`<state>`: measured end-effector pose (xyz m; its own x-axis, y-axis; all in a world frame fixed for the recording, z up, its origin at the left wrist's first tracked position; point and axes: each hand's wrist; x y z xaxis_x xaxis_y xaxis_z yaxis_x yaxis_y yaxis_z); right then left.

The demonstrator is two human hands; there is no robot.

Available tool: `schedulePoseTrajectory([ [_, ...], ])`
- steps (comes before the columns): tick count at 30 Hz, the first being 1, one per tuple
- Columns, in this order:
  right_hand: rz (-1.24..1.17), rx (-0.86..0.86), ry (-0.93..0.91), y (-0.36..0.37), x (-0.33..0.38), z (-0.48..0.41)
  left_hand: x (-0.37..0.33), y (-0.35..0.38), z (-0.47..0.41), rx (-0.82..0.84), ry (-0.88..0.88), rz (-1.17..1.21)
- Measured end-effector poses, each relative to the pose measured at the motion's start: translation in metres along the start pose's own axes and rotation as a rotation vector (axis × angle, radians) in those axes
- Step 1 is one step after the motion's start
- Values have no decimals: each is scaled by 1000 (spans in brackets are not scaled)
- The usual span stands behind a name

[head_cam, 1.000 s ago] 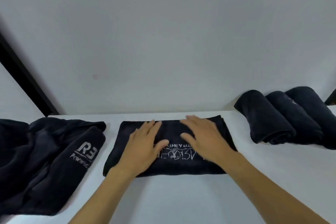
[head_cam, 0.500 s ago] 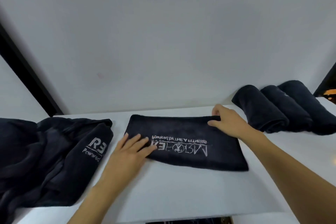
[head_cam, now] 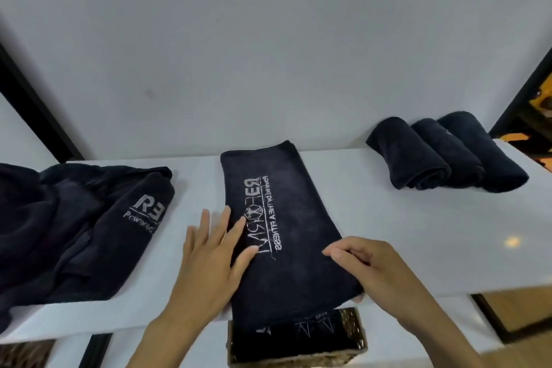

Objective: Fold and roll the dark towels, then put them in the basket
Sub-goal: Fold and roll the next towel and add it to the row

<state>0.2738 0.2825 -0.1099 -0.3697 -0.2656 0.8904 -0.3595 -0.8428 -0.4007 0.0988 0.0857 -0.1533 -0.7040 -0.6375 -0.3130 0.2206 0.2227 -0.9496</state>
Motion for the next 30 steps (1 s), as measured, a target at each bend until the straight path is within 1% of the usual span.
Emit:
schedulePoseTrajectory([
  [2,-66,66,37,0,5,8,-2,6,30,6,183,53],
  [4,-126,102,58,0,6,13,-4,16,55,6,372,-48],
  [5,-160,100,64,1,5,14,-2,23,60,-35,444,-117],
  [7,-264,96,57,3,3,15,4,30,61,-149,517,-162],
  [9,-411,105,69,4,0,18,9,30,56,-247,525,-59],
  [11,-554,175,73,0,-2,22,7,23,54,-312,491,142],
  [12,-579,235,53,-2,-2,25,4,15,55,-317,435,237],
  [14,-488,314,0,-5,2,31,-4,-2,54,-257,276,440],
  [15,-392,290,-19,-4,4,32,-5,-7,52,-220,206,547],
  [17,-188,137,-65,1,8,29,-7,-15,47,-175,115,683],
  [19,-93,4,-86,8,8,25,-9,-18,43,-124,70,734],
  [21,-7,-74,-66,11,5,20,-12,-17,41,-88,24,775],
  [24,165,-165,-16,13,1,12,-14,-16,38,-104,-72,869],
  [26,269,-208,9,15,-3,4,-16,-16,36,-116,-124,898],
  [28,402,-237,19,18,-7,-3,-18,-16,32,-117,-169,875],
  [29,477,-281,-15,20,-10,-5,-19,-17,30,-119,-190,853],
  [30,524,-339,-94,23,-10,-4,-20,-18,28,-121,-211,827],
])
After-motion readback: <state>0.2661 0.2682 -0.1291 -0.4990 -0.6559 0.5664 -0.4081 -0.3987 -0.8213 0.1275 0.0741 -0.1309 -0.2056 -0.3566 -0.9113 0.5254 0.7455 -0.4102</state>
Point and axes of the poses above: each hand's wrist, its own z-axis away from the middle knuckle, its own y-axis out of the palm, x = y × z, and after that the axes turned 2 degrees about x, right-handed
